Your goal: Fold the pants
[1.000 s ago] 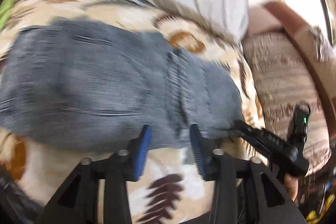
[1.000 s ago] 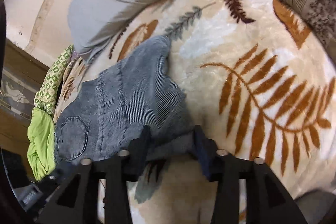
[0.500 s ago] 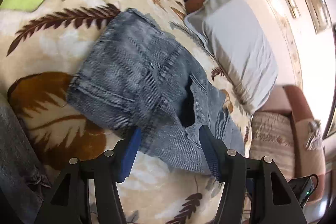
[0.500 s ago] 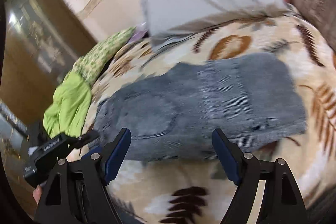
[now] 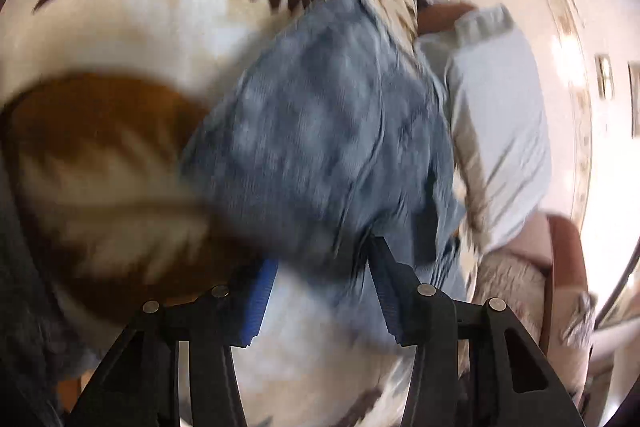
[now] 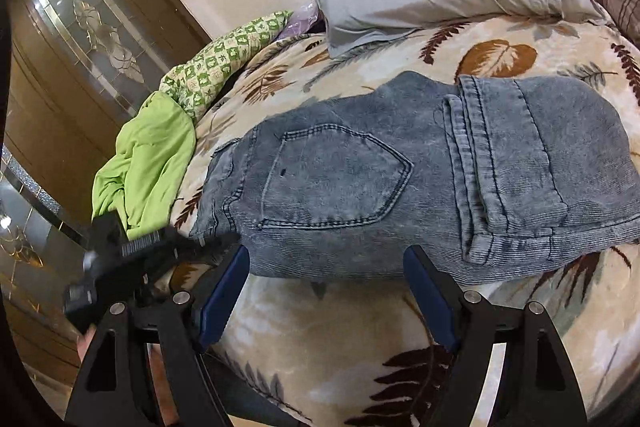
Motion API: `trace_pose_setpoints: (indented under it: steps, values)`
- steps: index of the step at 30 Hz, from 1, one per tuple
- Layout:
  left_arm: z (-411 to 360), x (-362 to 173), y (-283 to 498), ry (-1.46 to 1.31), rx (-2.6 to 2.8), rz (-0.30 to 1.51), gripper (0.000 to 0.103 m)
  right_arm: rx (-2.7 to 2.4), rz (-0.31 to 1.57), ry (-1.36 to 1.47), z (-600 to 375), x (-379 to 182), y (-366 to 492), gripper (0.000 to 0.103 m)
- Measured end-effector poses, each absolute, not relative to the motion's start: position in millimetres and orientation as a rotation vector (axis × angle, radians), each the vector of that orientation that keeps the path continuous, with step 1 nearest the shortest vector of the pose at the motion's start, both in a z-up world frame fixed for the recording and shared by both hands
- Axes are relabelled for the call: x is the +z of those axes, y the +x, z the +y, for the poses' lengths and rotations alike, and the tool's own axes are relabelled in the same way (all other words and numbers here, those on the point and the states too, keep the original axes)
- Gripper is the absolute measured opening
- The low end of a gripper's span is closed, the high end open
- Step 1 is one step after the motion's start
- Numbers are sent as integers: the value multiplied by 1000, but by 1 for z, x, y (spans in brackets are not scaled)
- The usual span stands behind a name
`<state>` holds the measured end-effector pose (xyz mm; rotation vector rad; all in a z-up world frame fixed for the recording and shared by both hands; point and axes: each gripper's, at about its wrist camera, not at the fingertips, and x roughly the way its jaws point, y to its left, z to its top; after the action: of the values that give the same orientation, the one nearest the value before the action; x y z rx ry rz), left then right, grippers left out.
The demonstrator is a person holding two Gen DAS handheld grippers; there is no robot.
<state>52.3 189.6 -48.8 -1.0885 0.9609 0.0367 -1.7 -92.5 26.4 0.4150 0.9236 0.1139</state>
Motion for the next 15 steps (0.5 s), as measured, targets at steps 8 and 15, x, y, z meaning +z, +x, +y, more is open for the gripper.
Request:
trace_pose_setpoints:
  steps: [8, 15]
  values:
    - [206, -46, 64, -1076, 144, 925, 18, 141, 934, 464, -99, 20, 1, 80]
    - [191, -38, 76, -1002, 202, 960, 27, 252, 986, 477, -83, 24, 45, 45]
